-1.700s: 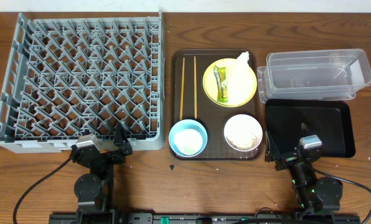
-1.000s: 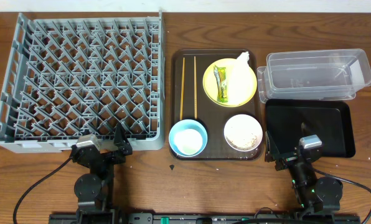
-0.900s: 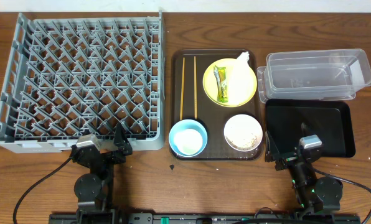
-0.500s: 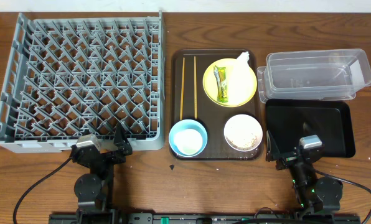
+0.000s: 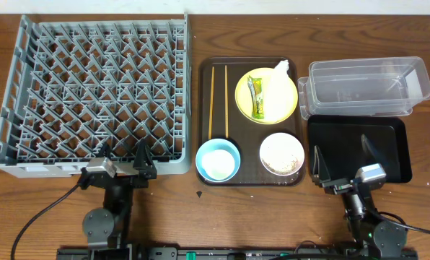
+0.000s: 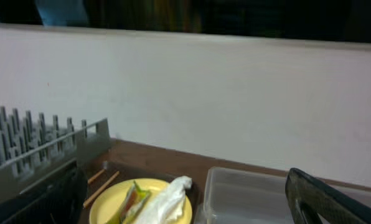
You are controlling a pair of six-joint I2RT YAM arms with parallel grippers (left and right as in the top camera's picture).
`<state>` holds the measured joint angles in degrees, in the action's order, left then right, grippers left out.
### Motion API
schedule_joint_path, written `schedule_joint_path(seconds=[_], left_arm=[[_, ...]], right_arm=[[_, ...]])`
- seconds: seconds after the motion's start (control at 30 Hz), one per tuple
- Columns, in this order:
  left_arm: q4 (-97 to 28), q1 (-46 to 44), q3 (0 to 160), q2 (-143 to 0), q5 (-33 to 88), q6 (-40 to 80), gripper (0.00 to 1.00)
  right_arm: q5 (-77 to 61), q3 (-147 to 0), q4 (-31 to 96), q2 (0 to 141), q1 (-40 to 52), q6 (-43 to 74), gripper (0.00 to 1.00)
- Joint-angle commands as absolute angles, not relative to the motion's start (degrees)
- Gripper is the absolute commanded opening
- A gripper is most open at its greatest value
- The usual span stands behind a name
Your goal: Sort waste into correct bins and load items into the dishwasher
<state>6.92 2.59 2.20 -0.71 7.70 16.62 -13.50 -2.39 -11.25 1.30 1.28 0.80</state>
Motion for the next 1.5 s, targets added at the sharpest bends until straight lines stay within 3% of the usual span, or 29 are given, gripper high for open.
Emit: schedule_joint_path(seconds=[0.0, 0.2, 0.43, 0.57, 0.77, 0.87, 1.1, 1.17, 1.27, 1.37, 1.47], left_arm=[[7.6, 2.8, 10.3, -2.7, 10.5, 18.3, 0.96], [-4.7, 2.8, 28.4, -16.5, 11.1, 17.2, 0.96], [-30.5, 2.8, 52.3, -37.9, 15.3, 17.2, 0.97], [-37.9, 2.8, 57.9, -44.9, 15.5, 17.2, 0.96], [-40.5, 2.8, 58.1, -48.6, 15.4, 17.2, 0.97], [-42.3, 2.8, 58.1, -49.8, 15.4, 17.2, 0.96], [-44.3, 2.8, 58.1, -52.5, 15.4, 17.2, 0.96], [-44.4, 2.8, 58.1, -53.3, 15.4, 17.2, 0.96], [-44.3, 2.8, 58.1, -54.5, 15.4, 17.2, 0.97], [-44.3, 2.8, 58.1, -55.8, 15.4, 17.2, 0.96], [-44.4, 2.8, 58.1, -56.8, 15.4, 17.2, 0.96]], right_arm=[[-13.9, -10.3, -8.7, 4.8, 0.8, 1.7, 0.99], [-14.7, -29.0, 4.1, 25.1, 0.8, 1.7, 0.99], [-16.8, -66.8, 40.5, 59.9, 0.8, 1.8, 0.99], [-17.4, -83.7, 54.8, 75.8, 0.8, 1.6, 0.99], [-31.7, -90.2, 52.5, 87.8, 1.0, 6.2, 0.99], [-35.8, -90.3, 48.6, 92.1, 3.9, 6.3, 0.9], [-3.3, -90.3, 47.9, 102.8, 17.2, 13.0, 0.69], [4.8, -90.3, 46.7, 106.3, 19.9, 15.9, 0.54], [13.6, -90.3, 44.0, 111.7, 21.7, 21.6, 0.41], [16.1, -90.3, 40.3, 117.0, 21.6, 25.8, 0.35], [14.6, -90.3, 37.1, 121.8, 20.9, 27.4, 0.35]])
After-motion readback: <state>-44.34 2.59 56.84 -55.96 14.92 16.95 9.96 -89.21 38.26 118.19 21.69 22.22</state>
